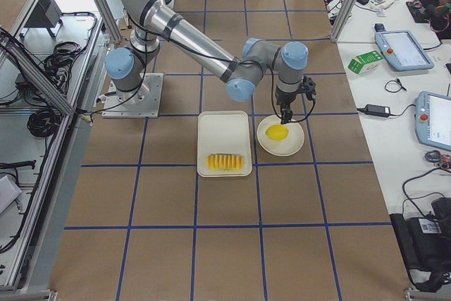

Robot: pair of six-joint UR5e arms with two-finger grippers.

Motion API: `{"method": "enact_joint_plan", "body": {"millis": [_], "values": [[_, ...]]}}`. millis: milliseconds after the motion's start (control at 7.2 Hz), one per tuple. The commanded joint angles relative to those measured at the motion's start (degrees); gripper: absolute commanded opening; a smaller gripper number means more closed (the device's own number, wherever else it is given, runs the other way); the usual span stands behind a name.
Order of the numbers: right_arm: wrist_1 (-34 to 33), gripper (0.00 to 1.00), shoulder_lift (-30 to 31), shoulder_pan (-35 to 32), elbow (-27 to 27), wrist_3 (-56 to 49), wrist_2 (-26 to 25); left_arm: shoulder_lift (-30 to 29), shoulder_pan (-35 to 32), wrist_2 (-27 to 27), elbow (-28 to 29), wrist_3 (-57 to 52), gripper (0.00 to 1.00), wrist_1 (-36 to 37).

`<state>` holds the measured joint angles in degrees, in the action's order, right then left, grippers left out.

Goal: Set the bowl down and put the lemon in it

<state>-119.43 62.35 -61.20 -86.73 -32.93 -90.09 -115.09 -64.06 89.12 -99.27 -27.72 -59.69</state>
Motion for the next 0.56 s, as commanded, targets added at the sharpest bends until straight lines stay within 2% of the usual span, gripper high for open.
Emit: {"method": "enact_joint_plan", "body": {"millis": [0, 417], "values": [[-2.9, 1.00, -4.2, 0.7, 0.1, 0.3, 0.5, -0.4, 0.0, 0.1, -1.1, 0.2, 1.00, 1.6], [-3.0, 1.00, -6.9, 1.0, 0.3, 2.0, 0.7, -2.9, 0.0, 0.1, -1.0, 1.7, 0.90, 2.9]]}}
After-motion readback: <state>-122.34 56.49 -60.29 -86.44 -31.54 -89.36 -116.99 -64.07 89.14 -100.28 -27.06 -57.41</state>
